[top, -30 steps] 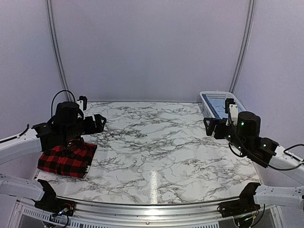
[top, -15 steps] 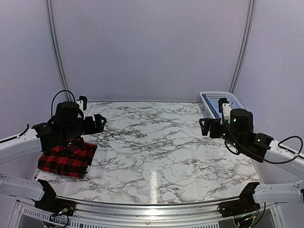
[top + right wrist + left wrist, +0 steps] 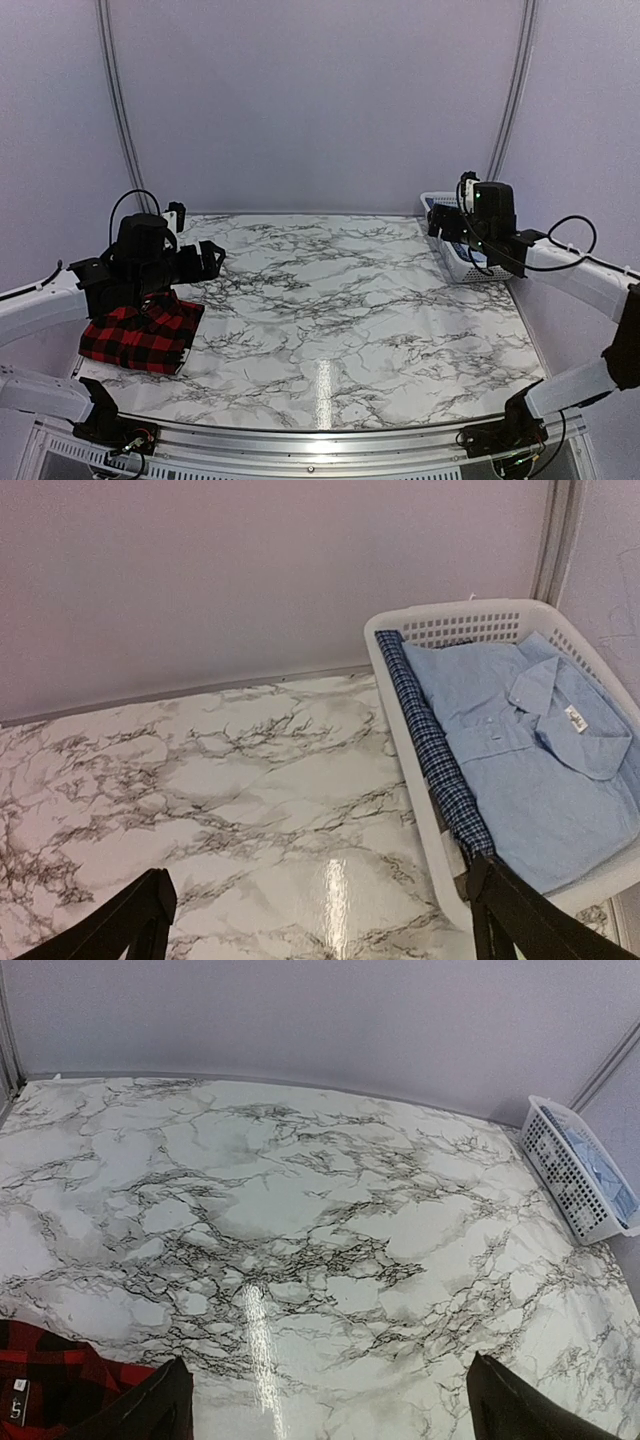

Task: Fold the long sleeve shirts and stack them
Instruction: Pick up the square-folded shirt from the bin.

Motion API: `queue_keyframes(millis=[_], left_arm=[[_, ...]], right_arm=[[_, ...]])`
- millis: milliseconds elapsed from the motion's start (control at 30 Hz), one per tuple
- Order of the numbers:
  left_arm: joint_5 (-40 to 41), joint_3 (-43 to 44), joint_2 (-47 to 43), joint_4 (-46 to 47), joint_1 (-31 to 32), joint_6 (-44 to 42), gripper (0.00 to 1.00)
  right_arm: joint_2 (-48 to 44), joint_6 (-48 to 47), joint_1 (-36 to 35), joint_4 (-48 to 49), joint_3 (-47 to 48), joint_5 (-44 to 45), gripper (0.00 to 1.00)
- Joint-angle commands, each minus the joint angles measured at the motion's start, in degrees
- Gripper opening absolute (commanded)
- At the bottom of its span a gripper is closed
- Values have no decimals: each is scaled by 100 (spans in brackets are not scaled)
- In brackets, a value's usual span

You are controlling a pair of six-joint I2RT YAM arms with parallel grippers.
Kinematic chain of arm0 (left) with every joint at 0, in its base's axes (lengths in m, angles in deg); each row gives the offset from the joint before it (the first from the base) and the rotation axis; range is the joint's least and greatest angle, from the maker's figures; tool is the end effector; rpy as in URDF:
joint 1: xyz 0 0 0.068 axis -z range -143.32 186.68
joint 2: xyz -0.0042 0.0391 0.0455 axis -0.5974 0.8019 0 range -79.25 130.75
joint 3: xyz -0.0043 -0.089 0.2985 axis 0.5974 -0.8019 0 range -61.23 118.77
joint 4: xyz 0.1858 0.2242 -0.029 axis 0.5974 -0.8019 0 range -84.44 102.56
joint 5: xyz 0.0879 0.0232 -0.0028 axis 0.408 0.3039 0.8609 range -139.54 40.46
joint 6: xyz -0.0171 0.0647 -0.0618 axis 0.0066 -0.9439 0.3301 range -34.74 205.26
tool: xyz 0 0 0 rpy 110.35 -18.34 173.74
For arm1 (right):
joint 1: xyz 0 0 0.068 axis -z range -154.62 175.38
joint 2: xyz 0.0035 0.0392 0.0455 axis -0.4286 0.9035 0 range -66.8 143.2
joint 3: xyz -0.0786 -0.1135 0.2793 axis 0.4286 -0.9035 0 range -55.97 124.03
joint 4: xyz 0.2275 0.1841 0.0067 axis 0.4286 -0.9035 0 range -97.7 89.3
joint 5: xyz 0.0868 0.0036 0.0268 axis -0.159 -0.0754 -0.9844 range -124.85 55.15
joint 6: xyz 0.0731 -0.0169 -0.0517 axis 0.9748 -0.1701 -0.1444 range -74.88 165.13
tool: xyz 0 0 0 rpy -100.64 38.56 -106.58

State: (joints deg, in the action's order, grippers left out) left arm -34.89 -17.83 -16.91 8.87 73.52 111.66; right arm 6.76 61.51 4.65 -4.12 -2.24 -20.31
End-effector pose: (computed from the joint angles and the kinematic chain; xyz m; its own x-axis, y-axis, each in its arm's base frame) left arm 0.2546 -0.1649 0.2902 -0.4506 -0.1999 -0.8701 0.2152 0.9216 -0.3232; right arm 0.3407 0.1070 0.3066 -0.3901 0.1444 -0.9094 -0.0174 0.9863 0.1641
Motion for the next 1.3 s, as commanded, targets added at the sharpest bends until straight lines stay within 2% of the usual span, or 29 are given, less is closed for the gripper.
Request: queue_keyframes(millis=[0,300,567,1000,1067,1167,1267], left_arm=[[-219,246,58,-25,16,54,99],[-565,450,94,-197,16,68,99],[-792,568,236,-202,16,50,99],[-569,648,168,-413,7,-59,99],[-561,669,164,-423,7,-38,99],[-545,689,142,-432,7,-10,99],[-503,684,134,-432,7,7,99]], right_arm=[[698,29,603,166,678,-240,97],[2399,285,1673,12,1851,-389,92],[3697,767,2455,-494,3005,-430,88],[4954,1263,2847,-589,3732,-1355,79],[5041,1299,2847,-557,3807,-1564,75],[5035,1317,2847,-531,3891,-1659,62],[4931,1253,2847,-514,3972,-1692,41]])
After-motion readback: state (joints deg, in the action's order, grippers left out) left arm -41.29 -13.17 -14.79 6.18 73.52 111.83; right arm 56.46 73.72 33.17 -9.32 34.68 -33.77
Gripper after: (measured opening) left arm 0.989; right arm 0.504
